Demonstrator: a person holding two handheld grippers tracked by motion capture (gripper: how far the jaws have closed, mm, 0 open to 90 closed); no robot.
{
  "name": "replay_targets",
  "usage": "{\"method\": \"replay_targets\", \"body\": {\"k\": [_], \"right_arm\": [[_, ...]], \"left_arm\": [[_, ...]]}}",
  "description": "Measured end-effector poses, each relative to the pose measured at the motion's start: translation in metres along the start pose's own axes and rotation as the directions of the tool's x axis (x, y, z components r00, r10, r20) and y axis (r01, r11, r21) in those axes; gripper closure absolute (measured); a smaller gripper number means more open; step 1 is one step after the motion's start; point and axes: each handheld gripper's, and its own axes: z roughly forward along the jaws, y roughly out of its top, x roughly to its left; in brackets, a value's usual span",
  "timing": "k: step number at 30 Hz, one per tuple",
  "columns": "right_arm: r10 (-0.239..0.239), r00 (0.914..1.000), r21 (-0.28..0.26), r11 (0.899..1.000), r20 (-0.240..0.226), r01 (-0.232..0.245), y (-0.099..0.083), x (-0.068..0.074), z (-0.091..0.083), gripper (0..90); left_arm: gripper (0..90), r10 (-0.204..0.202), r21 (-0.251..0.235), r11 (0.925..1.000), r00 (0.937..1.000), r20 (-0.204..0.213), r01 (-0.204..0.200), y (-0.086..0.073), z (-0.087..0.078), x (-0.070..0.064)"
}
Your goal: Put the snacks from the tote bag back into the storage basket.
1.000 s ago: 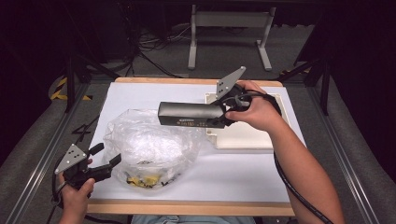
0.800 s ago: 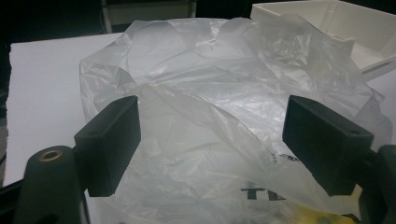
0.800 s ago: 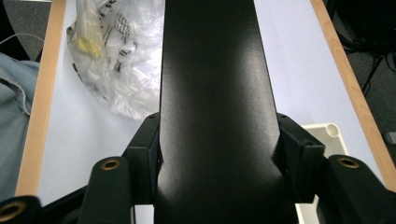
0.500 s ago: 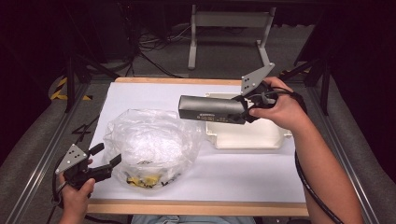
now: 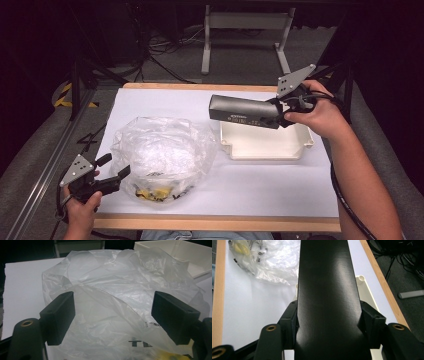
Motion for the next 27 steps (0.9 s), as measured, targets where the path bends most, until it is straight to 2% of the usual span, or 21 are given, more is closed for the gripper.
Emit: {"method": "replay_targets", "body": {"k": [4, 13, 21, 27], "right_arm": [[0.014, 0.9998, 0.014, 1.0, 0.013, -0.014, -0.009, -0.004, -0.005, 43.3], [0.063, 0.9975, 0.01, 0.998, 0.033, -0.063, -0.028, -0.016, -0.012, 43.3], [0.107, 0.9919, 0.03, 0.994, 0.068, -0.109, -0.046, -0.027, -0.014, 43.3], [0.112, 0.9902, 0.054, 0.992, 0.084, -0.117, -0.054, -0.031, -0.013, 43.3]], "left_arm": [[20.3, 0.0, 0.0, 1.0, 1.0, 0.0, 0.0, 0.0, 0.0, 0.0], [20.3, 0.011, 0.007, 0.9999, 0.9999, -0.006, -0.011, 0.0, 0.001, -0.001], [20.2, 0.009, 0.007, 0.9999, 0.9999, -0.006, -0.009, -0.001, 0.001, -0.001], [20.3, 0.01, 0.009, 0.9999, 0.9999, -0.006, -0.01, -0.001, 0.002, -0.001]]}}
